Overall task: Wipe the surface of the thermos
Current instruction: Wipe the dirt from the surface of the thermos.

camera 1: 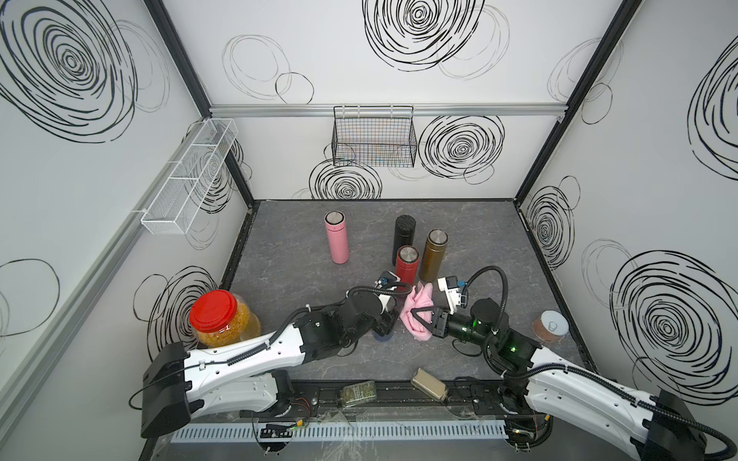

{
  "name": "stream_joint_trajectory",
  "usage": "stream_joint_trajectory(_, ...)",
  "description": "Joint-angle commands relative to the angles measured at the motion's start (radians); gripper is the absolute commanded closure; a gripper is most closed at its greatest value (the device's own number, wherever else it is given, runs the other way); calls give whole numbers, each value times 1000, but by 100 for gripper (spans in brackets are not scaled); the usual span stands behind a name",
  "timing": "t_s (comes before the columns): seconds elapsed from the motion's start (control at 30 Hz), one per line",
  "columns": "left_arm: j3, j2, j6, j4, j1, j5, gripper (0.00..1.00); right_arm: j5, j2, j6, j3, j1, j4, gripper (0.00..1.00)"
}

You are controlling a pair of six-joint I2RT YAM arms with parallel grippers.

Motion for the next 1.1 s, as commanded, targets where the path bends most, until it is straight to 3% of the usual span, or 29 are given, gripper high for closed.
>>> stream_joint_trajectory(0.0, -53, -22, 170, 81, -3, 160, 100, -109, 20, -9, 31, -27, -23, 100)
stream_joint_trajectory(0.2, -108, -40, 237, 117, 27, 236, 100, -156, 153, -56, 27, -36, -16, 100)
stream_joint_trajectory(0.33, -110, -53, 267, 108, 36, 277, 100, -136, 256, -101, 44, -39, -117, 100)
stream_joint_trajectory(0.6, -150, -120, 331, 137, 60, 504, 100, -299, 285, -221, 257, -85, -204, 100)
stream_joint_trajectory(0.8, -156, -104, 332, 132, 55, 480, 100, -392, 298, -232, 333, -137, -157, 100)
stream_joint_trajectory(1.07, -152, -77, 333, 125, 49, 460, 100, -342, 484, -197, 230, -27, 24, 100)
